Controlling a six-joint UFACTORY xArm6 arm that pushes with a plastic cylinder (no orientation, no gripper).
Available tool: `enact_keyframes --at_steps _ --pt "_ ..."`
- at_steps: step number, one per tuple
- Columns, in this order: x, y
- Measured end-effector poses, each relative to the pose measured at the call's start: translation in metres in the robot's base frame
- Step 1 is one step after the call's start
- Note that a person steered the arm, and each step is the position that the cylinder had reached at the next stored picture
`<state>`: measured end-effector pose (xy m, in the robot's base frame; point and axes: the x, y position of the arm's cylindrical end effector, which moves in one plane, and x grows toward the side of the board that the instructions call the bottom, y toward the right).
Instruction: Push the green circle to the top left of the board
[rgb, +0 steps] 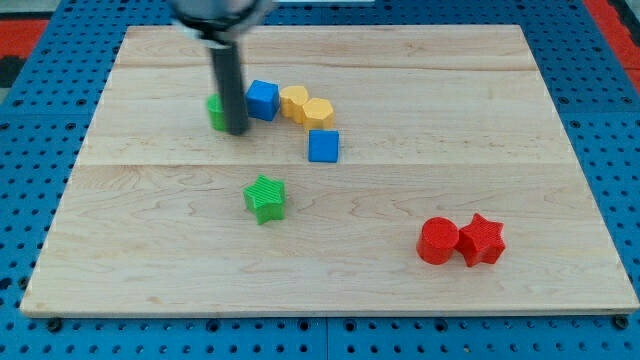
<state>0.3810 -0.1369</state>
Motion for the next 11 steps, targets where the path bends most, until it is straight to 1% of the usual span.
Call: enact_keyframes --at_steps 1,2,3,4,5,6,7,8,9,10,11 --pt "-0.021 -0.015" --pt "-0.007 0.009" --pt "-0.064 -0.029" --pt "-0.119 -0.044" --pt "-0.105 -0.025" --pt "-0.052 -0.021" --pt "-0.052 -0.068" --pt "-0.107 -0.060" --pt "-0.132 -0.056" --pt "-0.146 -0.062" --pt "-0.111 -0.023"
